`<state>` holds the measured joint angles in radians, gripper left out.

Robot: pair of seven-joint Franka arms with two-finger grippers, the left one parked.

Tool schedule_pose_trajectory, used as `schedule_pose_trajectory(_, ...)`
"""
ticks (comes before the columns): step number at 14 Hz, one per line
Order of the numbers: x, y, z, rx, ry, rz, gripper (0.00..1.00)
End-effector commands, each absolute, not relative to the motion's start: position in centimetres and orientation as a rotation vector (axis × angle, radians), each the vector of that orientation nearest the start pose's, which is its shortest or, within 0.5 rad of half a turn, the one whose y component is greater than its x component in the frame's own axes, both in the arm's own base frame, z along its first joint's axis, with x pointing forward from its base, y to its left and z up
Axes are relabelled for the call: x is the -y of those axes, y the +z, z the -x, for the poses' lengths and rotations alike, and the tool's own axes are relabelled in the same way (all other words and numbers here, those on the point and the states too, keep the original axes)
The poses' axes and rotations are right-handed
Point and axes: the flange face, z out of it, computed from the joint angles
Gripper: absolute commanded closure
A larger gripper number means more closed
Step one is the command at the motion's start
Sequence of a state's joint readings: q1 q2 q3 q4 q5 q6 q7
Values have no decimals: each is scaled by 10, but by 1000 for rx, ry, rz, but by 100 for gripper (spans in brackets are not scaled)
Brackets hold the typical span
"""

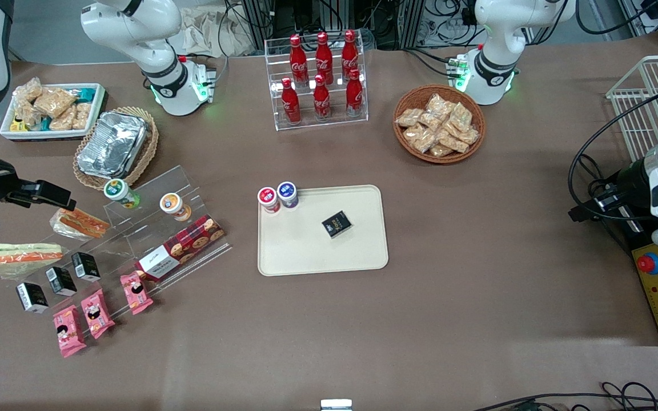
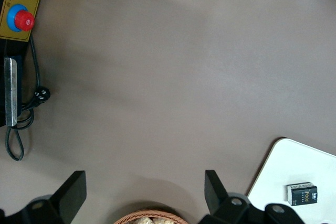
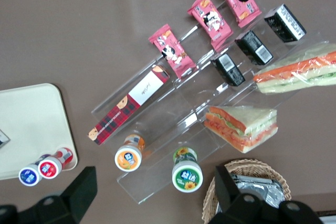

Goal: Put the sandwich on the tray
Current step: 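Move the right gripper down to the wrapped triangle sandwich on the stand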

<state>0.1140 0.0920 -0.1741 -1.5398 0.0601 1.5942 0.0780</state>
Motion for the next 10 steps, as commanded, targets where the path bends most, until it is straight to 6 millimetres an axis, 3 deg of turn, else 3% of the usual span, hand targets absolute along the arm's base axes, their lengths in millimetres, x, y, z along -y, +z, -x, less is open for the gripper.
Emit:
schedule_pose_trajectory(1, 27, 595, -586, -210, 8, 3105, 0)
schedule_pose_trajectory(6, 27, 586, -595, -211, -15, 3107, 0)
schedule_pose_trajectory(10, 34, 595, -590, -230, -26, 3103, 0)
